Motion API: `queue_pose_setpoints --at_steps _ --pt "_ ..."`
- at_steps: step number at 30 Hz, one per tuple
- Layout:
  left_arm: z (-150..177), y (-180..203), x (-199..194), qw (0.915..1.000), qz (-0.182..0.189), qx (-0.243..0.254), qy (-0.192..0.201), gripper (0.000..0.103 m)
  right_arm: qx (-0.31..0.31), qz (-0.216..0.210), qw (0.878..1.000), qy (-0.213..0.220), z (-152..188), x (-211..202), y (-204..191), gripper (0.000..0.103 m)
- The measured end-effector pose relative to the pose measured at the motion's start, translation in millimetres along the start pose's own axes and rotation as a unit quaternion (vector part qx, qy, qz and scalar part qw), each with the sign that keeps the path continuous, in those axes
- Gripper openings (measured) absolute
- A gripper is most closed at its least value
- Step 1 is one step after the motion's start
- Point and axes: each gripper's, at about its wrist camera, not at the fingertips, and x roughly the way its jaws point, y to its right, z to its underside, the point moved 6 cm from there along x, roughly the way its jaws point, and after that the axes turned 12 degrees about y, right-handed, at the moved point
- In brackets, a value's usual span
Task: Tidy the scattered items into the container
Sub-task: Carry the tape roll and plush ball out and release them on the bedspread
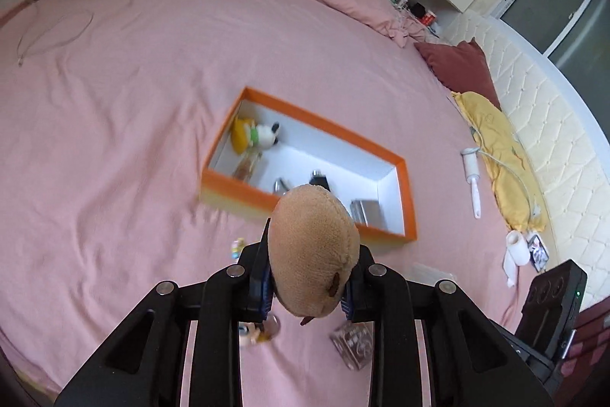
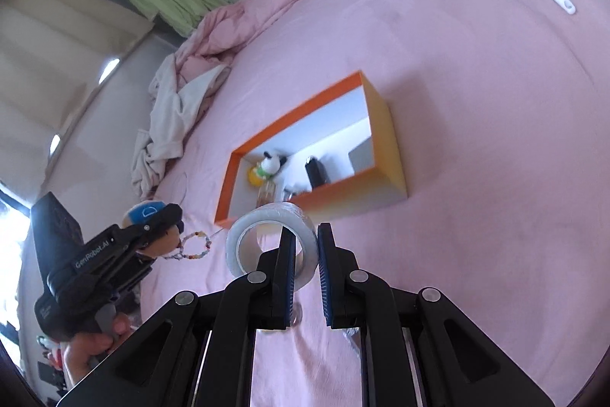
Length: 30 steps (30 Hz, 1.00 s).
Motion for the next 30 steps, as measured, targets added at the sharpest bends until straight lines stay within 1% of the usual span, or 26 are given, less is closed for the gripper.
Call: queue_pose_setpoints --at_steps 2,5,7,9,12,16,19,22,25,28,30 --pt "27.8 -4.3 1.7 0.9992 0.013 -0.036 -0.015 0.028 -0.011 0.007 1.0 -0.008 15.5 -0.4 -6.2 0.012" --pt "63.8 1.5 7.0 0.9981 0.005 -0.049 -0.036 0.028 -0.031 0.026 0.999 -0.026 37.9 -0.5 -11.6 0.012" --pt "89.1 10.0 1.7 0.9975 0.005 -0.055 -0.044 0.028 -0.044 0.045 0.997 -0.035 47.0 2.1 -11.7 0.012" --pt "102.0 11.2 -0.9 0.9971 0.002 -0.052 -0.056 0.028 -0.047 0.051 0.997 -0.037 52.9 2.6 -9.2 0.012" --pt "122.7 9.7 -0.9 0.9963 -0.024 -0.021 -0.079 0.028 -0.049 0.069 0.995 -0.043 61.1 4.2 0.6 0.012" --pt "139.2 6.6 -1.6 0.9947 -0.007 -0.033 -0.097 0.028 -0.041 0.089 0.994 -0.051 68.5 7.1 19.0 0.012" --pt "150.1 5.9 7.6 0.9923 -0.017 -0.022 -0.121 0.03 -0.031 0.092 0.994 -0.055 71.0 7.5 28.6 0.012" --pt "162.7 -1.3 17.3 0.9894 -0.023 -0.027 -0.141 0.03 -0.022 0.093 0.994 -0.047 66.2 5.5 32.0 0.012" --pt "166.5 -7.6 20.2 0.9882 -0.01 -0.055 -0.143 0.032 -0.015 0.1 0.994 -0.032 59.2 1.2 35.9 0.012" --pt "165.4 -10.9 19.0 0.9857 0.002 -0.08 -0.148 0.035 -0.005 0.108 0.994 -0.028 57.1 1.7 43.3 0.012" --pt "163.9 -11.1 16.8 0.9843 0.012 -0.098 -0.147 0.043 0.008 0.109 0.994 -0.027 57.3 3.2 49.3 0.014"
